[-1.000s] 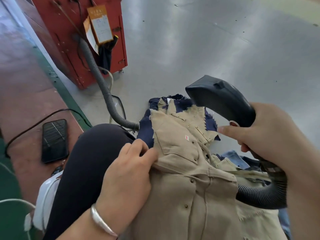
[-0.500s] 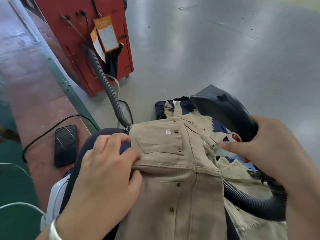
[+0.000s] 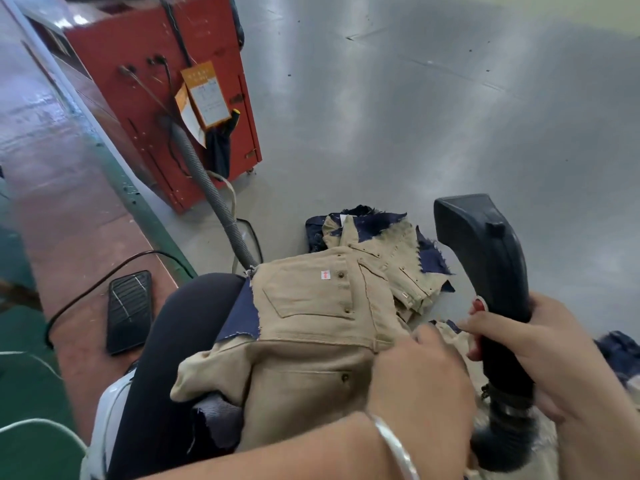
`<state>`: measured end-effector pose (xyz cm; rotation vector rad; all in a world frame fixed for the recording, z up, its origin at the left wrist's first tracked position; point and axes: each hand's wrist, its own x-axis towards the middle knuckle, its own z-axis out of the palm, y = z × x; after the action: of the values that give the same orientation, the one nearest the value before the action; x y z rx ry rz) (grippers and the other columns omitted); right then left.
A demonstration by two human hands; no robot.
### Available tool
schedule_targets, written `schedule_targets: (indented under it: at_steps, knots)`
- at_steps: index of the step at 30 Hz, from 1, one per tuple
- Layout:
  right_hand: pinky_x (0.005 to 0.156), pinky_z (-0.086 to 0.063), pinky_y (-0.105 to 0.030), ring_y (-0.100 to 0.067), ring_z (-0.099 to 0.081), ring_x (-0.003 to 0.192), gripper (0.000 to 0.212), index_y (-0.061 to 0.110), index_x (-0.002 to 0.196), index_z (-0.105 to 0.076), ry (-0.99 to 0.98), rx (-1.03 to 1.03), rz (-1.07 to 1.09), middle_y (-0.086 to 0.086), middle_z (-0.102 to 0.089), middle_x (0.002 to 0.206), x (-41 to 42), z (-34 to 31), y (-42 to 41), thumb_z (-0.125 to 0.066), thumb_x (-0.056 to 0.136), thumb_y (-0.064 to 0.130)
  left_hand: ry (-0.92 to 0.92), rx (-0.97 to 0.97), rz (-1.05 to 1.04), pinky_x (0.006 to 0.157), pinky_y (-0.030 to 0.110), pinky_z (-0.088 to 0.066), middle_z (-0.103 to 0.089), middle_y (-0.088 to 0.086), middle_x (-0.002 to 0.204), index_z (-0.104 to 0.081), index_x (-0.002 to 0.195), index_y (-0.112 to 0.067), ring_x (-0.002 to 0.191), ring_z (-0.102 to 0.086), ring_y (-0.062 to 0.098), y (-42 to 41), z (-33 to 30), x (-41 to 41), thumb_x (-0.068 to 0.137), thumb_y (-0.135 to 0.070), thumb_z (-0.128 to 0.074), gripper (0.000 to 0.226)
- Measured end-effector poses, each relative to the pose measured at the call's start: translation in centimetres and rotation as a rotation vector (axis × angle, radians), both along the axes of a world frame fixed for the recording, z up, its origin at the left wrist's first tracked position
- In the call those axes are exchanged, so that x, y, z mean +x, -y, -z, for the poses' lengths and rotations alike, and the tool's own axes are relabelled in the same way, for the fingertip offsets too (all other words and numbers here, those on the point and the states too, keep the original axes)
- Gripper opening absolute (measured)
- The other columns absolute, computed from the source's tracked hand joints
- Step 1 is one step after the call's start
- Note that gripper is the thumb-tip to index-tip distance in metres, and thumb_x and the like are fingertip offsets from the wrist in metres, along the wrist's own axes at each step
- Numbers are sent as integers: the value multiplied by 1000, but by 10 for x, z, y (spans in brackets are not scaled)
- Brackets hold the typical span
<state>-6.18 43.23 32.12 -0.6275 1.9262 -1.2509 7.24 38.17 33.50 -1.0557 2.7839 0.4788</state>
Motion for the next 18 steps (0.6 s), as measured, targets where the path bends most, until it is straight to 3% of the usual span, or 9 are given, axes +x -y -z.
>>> schedule_targets:
  at_steps: [2,4,8,11,13,16,18]
  knots:
    - [46,-44,-34,-27,-53,46,21,6,66,-59,66,-41,-2,-14,-55,49,0,-7,-1,-78,59,-1,148,42,-64,48,29,-28,-40,15,111,-45,128,-4,92,-60,31,-4,21,-20,97,-8,-30,35]
    - [40,-47,-28,-22,-54,42,27,5,66,-58,138,-85,9,-13,-55,49,0,-13,-5,-77,48,9,225,64,-83,70,33,-48,-23,18,107,-38,133,2,88,-55,32,5,29,-30,98,-6,-33,36]
    - [45,-50,-30,-26,-53,48,36,3,66,-55,218,-140,-62,-17,-52,55,-4,-17,-14,-79,41,16,326,43,-67,89,40,-51,-34,22,102,-34,134,3,108,-57,33,16,22,-28,97,-8,-37,39]
    - [49,-49,-34,-29,-53,51,25,7,59,-59,257,-144,-101,-19,-51,58,-7,-16,-19,-77,45,14,250,-1,-16,81,33,-46,-49,13,114,-52,123,-6,110,-54,26,34,8,-6,92,-15,-49,32]
    - [52,-47,-36,-28,-53,51,18,10,56,-60,269,-151,-107,-19,-51,58,-8,-15,-19,-75,47,14,130,3,1,70,28,-40,-53,3,95,-57,102,-14,93,-55,21,57,-7,16,87,-16,-52,16]
    - [50,-48,-34,-25,-53,51,12,11,58,-63,256,-205,-116,-16,-53,58,-11,-15,-12,-72,50,11,-29,167,-190,70,25,-40,-52,-2,81,-61,92,-17,81,-50,16,99,-24,50,86,-11,-51,13]
    - [44,-49,-27,-23,-55,49,25,4,73,-67,265,-236,-116,-19,-61,63,-13,-14,-2,-71,49,9,-180,374,-318,70,24,-42,-59,3,81,-64,86,-14,77,-54,15,124,-32,69,86,2,-51,20]
